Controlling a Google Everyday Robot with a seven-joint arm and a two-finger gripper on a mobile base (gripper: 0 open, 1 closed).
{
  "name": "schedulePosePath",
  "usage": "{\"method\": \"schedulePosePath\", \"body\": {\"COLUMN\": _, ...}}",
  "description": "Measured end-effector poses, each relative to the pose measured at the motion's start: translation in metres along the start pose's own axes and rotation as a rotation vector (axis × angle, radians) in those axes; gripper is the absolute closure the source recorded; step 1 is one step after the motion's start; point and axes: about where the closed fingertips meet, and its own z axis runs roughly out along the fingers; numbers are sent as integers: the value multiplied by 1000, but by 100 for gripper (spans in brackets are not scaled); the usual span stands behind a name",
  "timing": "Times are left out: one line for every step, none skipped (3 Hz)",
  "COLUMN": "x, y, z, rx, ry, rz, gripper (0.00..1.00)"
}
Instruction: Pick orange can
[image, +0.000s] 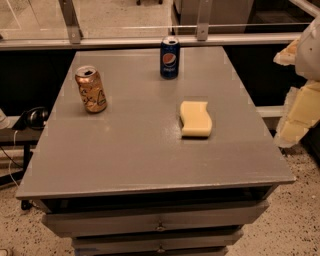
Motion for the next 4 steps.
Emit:
{"method": "schedulePosePath", "body": {"x": 0, "y": 0, "z": 0, "rx": 0, "ry": 0, "rz": 0, "gripper": 0}}
{"method": "schedulePosePath", "body": {"x": -18, "y": -6, "z": 18, "rx": -20, "ry": -99, "rz": 33, "gripper": 0}}
{"method": "schedulePosePath", "body": {"x": -63, "y": -14, "z": 52, "rx": -68, "ry": -292, "rz": 57, "gripper": 0}}
{"method": "schedulePosePath", "body": {"x": -117, "y": -20, "z": 77, "rx": -129, "ry": -511, "rz": 83, "gripper": 0}}
